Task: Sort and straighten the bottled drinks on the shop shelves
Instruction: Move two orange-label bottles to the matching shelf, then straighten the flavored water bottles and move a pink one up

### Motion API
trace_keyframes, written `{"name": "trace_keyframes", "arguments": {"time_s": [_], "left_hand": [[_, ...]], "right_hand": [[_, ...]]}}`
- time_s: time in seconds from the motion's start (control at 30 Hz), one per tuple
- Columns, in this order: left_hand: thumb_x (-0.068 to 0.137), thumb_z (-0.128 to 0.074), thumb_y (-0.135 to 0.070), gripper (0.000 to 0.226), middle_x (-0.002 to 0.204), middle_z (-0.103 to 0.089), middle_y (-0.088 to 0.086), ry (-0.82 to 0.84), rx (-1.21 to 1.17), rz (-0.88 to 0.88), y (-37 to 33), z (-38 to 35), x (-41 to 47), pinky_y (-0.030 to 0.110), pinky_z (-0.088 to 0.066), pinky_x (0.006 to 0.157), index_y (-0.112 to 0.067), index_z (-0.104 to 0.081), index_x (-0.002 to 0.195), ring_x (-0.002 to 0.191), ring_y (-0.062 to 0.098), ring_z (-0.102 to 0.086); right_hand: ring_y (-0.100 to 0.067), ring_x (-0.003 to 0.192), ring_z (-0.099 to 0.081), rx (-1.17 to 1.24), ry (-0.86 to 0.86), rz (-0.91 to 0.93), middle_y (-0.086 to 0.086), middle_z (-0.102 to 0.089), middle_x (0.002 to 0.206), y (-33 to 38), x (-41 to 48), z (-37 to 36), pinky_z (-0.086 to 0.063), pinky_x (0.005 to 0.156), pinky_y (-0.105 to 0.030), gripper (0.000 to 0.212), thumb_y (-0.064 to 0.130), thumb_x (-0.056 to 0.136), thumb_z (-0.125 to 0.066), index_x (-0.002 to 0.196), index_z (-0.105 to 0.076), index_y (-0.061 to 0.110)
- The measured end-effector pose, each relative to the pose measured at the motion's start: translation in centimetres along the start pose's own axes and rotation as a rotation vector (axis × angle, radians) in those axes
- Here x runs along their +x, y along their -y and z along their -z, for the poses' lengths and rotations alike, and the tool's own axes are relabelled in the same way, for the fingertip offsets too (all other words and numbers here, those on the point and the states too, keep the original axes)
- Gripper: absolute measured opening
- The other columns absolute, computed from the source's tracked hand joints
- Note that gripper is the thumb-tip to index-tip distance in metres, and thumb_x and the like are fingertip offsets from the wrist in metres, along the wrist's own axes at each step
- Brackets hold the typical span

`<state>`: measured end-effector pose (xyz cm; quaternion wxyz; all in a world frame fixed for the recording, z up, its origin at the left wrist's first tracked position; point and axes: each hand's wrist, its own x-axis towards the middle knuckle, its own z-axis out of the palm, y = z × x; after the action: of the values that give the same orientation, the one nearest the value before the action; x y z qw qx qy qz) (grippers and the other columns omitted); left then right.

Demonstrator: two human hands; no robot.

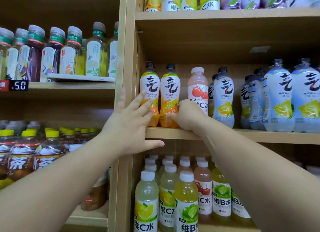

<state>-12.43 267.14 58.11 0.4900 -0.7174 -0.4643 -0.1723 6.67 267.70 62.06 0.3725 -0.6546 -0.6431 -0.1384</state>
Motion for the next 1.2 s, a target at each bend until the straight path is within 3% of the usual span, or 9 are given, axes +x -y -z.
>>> {"name": "trace_keyframes", "arguments": {"time_s": [0.33, 0.5, 0.57, 0.7, 0.77, 0.83, 0.93, 1.03, 1.2], "left_hand": [[0.072, -0.007, -0.099, 0.121, 0.171, -0.012, 0.006, 0.085, 0.055, -0.076, 1.0, -0.7, -0.1, 0.069, 0.010, 0.117, -0.020, -0.011, 0.163, 0.157, 0.028, -0.013], [0.075, -0.012, -0.097, 0.118, 0.171, -0.011, 0.007, 0.092, 0.047, -0.054, 0.8, -0.8, -0.4, 0.068, 0.009, 0.118, -0.018, -0.010, 0.163, 0.156, 0.028, -0.013], [0.076, -0.011, -0.096, 0.117, 0.171, -0.012, 0.006, 0.089, 0.006, -0.030, 0.7, -0.8, -0.7, 0.065, 0.008, 0.120, -0.017, -0.012, 0.163, 0.157, 0.026, -0.011], [0.087, -0.036, -0.074, 0.090, 0.150, -0.052, 0.015, -0.293, -0.262, -0.021, -0.8, -1.6, -3.1, 0.059, -0.027, 0.119, -0.008, -0.051, 0.146, 0.142, 0.034, -0.045], [0.088, -0.055, -0.056, 0.068, 0.132, -0.064, 0.015, -0.534, -0.461, -0.019, -2.6, -2.9, -5.1, 0.051, -0.044, 0.108, -0.004, -0.064, 0.131, 0.124, 0.035, -0.059], [0.090, -0.062, -0.044, 0.056, 0.124, -0.067, 0.012, -0.581, -0.655, 0.024, -5.3, -3.8, -7.5, 0.043, -0.049, 0.100, -0.003, -0.067, 0.126, 0.115, 0.032, -0.061], [0.092, -0.058, -0.041, 0.050, 0.119, -0.067, 0.007, -0.495, -0.879, 0.114, -10.1, -5.3, -10.6, 0.036, -0.048, 0.099, -0.006, -0.067, 0.125, 0.112, 0.023, -0.059], [0.092, -0.066, -0.037, 0.045, 0.121, -0.064, -0.004, -0.295, -1.135, 0.258, -14.6, -6.3, -12.8, 0.037, -0.054, 0.097, -0.013, -0.065, 0.130, 0.111, 0.017, -0.062], [0.095, -0.067, -0.033, 0.053, 0.138, -0.050, -0.012, 0.046, -1.466, 0.465, -20.8, -8.6, -15.1, 0.035, -0.052, 0.103, -0.024, -0.052, 0.144, 0.122, 0.007, -0.057]], "right_hand": [[-0.026, 0.094, -0.062, -0.027, 0.007, -0.007, -0.006, -0.065, 0.105, 0.2, 0.1, 0.0, -0.046, 0.077, -0.034, 0.044, 0.047, 0.095, -0.068, 0.117, -0.060, 0.010], [-0.025, 0.090, -0.060, -0.030, -0.016, 0.018, -0.005, -0.064, 0.099, 0.1, -0.2, -0.2, -0.043, 0.074, -0.034, 0.036, 0.048, 0.095, -0.068, 0.103, -0.058, 0.013], [-0.025, 0.092, -0.062, -0.019, -0.148, 0.072, -0.003, -0.065, 0.096, -0.1, -1.1, -0.1, -0.043, 0.073, -0.033, 0.034, 0.046, 0.096, -0.067, 0.101, -0.060, 0.013], [-0.007, 0.088, -0.068, 0.351, -0.505, 0.285, 0.007, -0.074, 0.095, -1.6, -6.6, 0.5, -0.053, 0.078, -0.023, 0.022, 0.035, 0.097, -0.067, 0.109, -0.074, 0.018], [-0.008, 0.083, -0.070, 0.519, -0.569, 0.344, 0.009, -0.074, 0.088, -3.4, -10.6, 0.0, -0.053, 0.075, -0.018, 0.010, 0.025, 0.096, -0.069, 0.099, -0.075, 0.018], [-0.009, 0.077, -0.071, 0.595, -0.549, 0.307, 0.008, -0.073, 0.081, -5.8, -13.9, -1.6, -0.052, 0.070, -0.017, 0.005, 0.018, 0.096, -0.071, 0.093, -0.075, 0.017], [-0.003, 0.074, -0.070, 0.637, -0.416, 0.125, 0.012, -0.073, 0.076, -9.6, -16.7, -5.4, -0.051, 0.064, -0.014, 0.010, 0.015, 0.093, -0.073, 0.087, -0.073, 0.022], [-0.003, 0.085, -0.072, 0.676, -0.213, -0.044, 0.018, -0.076, 0.091, -13.1, -18.3, -9.7, -0.060, 0.078, -0.034, 0.006, 0.025, 0.092, -0.075, 0.097, -0.074, 0.027], [-0.010, 0.110, -0.071, 0.838, 0.072, -0.054, 0.010, -0.075, 0.118, -15.9, -20.2, -14.6, -0.058, 0.097, -0.046, 0.034, 0.028, 0.094, -0.074, 0.126, -0.067, 0.021]]}}
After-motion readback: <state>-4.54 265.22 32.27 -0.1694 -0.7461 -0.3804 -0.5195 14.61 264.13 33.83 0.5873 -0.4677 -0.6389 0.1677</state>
